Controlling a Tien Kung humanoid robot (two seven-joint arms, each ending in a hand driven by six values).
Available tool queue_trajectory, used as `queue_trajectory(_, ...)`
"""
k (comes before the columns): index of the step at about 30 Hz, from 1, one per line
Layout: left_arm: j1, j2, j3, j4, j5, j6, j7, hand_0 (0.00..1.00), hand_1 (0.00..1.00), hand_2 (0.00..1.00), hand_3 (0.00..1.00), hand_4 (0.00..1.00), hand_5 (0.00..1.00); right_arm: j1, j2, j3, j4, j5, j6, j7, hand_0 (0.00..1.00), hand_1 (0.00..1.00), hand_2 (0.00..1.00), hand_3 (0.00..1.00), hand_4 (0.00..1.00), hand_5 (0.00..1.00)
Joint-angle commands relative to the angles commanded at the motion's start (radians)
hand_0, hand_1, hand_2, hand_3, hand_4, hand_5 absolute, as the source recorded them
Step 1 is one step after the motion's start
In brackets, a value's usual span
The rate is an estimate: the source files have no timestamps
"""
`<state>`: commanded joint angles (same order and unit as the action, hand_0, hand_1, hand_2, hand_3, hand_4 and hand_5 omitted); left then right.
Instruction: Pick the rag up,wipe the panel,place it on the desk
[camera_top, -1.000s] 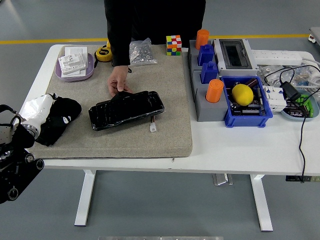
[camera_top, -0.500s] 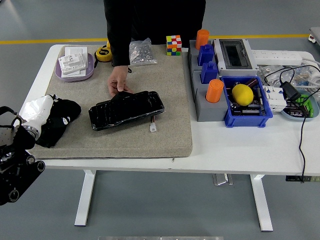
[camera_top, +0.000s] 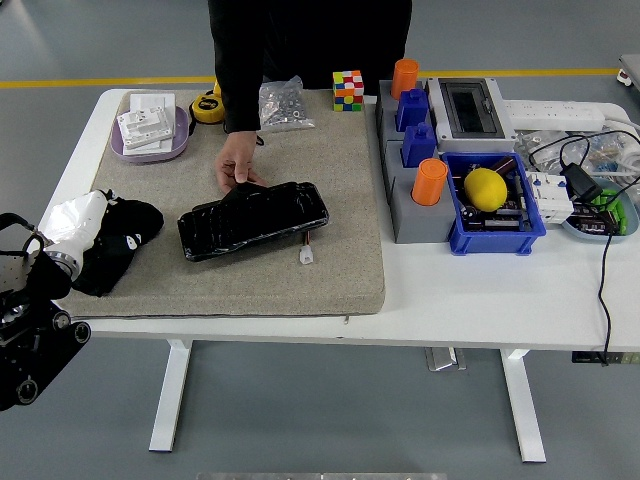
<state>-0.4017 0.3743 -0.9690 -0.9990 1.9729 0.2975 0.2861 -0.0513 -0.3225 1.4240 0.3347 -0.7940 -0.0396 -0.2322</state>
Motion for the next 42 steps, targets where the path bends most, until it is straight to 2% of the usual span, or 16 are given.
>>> queue_trajectory(14,0.025,0.032,-0.051,-0.173,0.062,-0.073,0.091,0.230,0.088,0.388,0.245,0.002,0.002,0.006,-0.001,-0.009,-0.006,0.002,0.003,0.006,0.687,0.463,0.645,0.620,0.998,0.692)
queue_trajectory(18,0.049,0.028,-0.071,-0.251,0.094,-0.084,0.120,0.227,0.083,0.394,0.248,0.002,0.002,0.004,0.000,-0.005,-0.012,-0.001,0.009,0.005,0.687,0.462,0.645,0.620,0.998,0.693)
queue_trajectory(23,0.057,0.022,-0.080,-0.307,0.114,-0.085,0.137,0.226,0.078,0.393,0.247,0.002,0.002,0.006,0.000,-0.003,-0.016,-0.001,0.011,0.007,0.687,0.462,0.645,0.621,0.998,0.693)
queue_trajectory(31,0.069,0.007,-0.059,-0.336,0.119,-0.091,0.148,0.226,0.077,0.395,0.249,0.002,0.002,0.008,-0.003,0.000,-0.017,0.000,0.009,0.007,0.687,0.462,0.645,0.621,0.998,0.693)
queue_trajectory(42,0.061,-0.014,0.006,-0.337,0.110,-0.084,0.150,0.221,0.070,0.398,0.253,0.002,0.002,0.010,-0.002,-0.001,-0.021,-0.001,0.012,0.009,0.687,0.461,0.645,0.621,0.998,0.694)
